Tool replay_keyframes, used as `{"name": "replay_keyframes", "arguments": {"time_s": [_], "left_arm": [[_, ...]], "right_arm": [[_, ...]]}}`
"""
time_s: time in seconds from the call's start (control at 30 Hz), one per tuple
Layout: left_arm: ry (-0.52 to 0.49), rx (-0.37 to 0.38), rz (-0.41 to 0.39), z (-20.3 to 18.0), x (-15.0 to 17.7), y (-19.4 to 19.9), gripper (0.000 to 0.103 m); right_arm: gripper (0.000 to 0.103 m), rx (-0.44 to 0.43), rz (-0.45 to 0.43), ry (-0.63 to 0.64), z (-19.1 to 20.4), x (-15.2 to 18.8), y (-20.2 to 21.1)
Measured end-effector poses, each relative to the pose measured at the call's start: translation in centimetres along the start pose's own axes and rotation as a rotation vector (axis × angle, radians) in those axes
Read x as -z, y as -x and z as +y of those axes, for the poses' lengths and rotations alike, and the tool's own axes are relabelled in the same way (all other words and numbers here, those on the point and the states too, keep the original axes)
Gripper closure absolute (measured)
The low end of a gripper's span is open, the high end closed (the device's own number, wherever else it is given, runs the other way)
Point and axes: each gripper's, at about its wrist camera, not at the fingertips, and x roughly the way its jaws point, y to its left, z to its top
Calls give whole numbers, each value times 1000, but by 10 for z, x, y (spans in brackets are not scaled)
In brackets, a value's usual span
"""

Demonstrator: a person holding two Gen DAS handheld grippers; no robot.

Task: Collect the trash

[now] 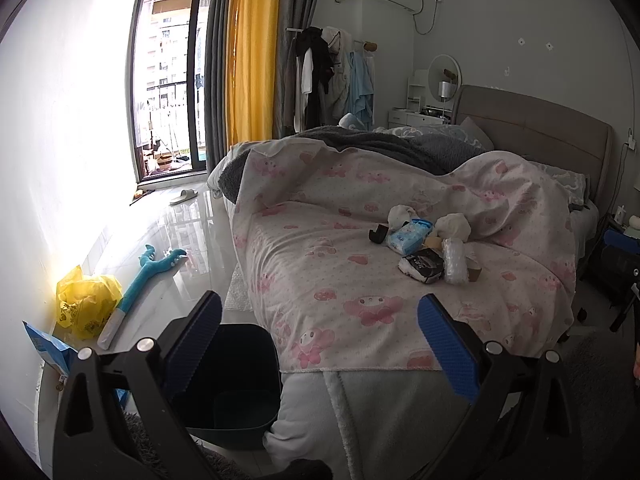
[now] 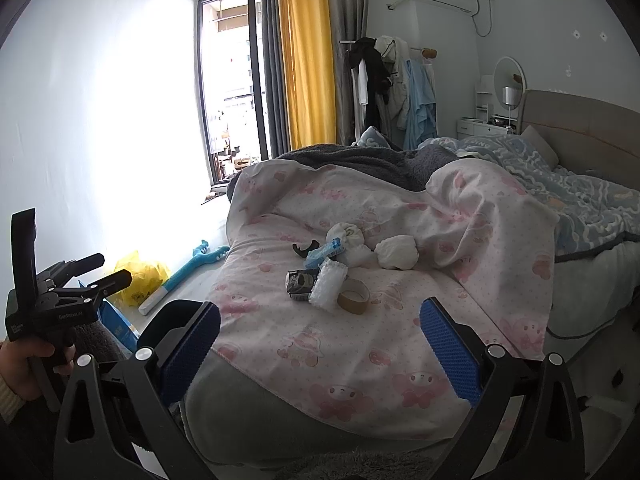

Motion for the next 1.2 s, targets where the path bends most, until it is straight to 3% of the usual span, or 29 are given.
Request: {"name": "replay_keyframes", "arguments": {"time_s": [1.2], "left_arm": [[0,0,5,0,3,1,3]], "right_arm": [[2,3,9,2,1,1,-3]]}}
